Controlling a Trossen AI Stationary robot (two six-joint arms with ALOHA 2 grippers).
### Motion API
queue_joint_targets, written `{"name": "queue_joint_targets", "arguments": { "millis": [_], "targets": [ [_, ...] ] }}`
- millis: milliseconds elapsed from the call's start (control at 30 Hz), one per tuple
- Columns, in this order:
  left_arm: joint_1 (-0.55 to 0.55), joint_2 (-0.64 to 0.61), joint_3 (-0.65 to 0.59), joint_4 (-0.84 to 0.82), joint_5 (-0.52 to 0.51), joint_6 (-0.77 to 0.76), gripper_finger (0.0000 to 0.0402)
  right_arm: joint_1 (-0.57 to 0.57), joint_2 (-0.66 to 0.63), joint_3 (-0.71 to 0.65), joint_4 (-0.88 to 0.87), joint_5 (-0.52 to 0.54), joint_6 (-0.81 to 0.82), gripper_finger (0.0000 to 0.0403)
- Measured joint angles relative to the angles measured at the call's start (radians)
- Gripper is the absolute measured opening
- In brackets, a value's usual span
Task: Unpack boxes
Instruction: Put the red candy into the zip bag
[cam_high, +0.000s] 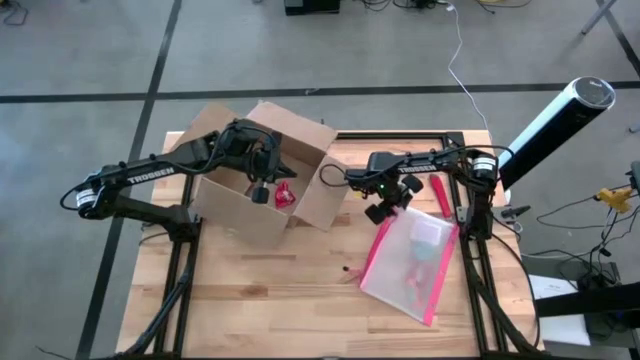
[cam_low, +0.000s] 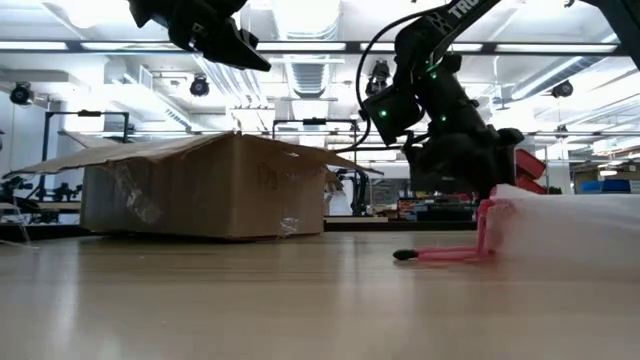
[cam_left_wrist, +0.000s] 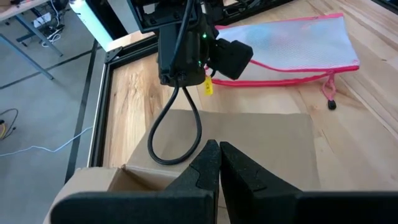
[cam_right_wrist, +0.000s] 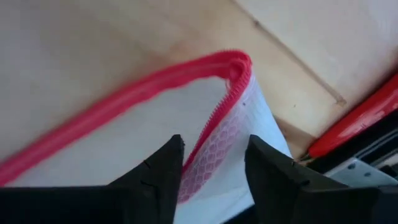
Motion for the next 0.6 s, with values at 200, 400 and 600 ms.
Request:
{"name": "queue_joint_targets", "arguments": {
  "millis": [200,400,600],
  "targets": [
    [0.0,0.0,0.0,0.004,0.0,0.0,0.0,0.0,-0.001,0.0,-0.008,-0.023,-0.031,0.0027],
    [0.0,0.0,0.0,0.003,0.0,0.007,0.0,0.0,-0.001,0.0,-0.005,-0.036,-0.059,0.0005],
    [0.006,0.003,-0.004,-0.019,0.0,0.042,0.0,0.002,-0.018,0.049,-0.002,-0.037,-0.066,0.0001]
  ]
}}
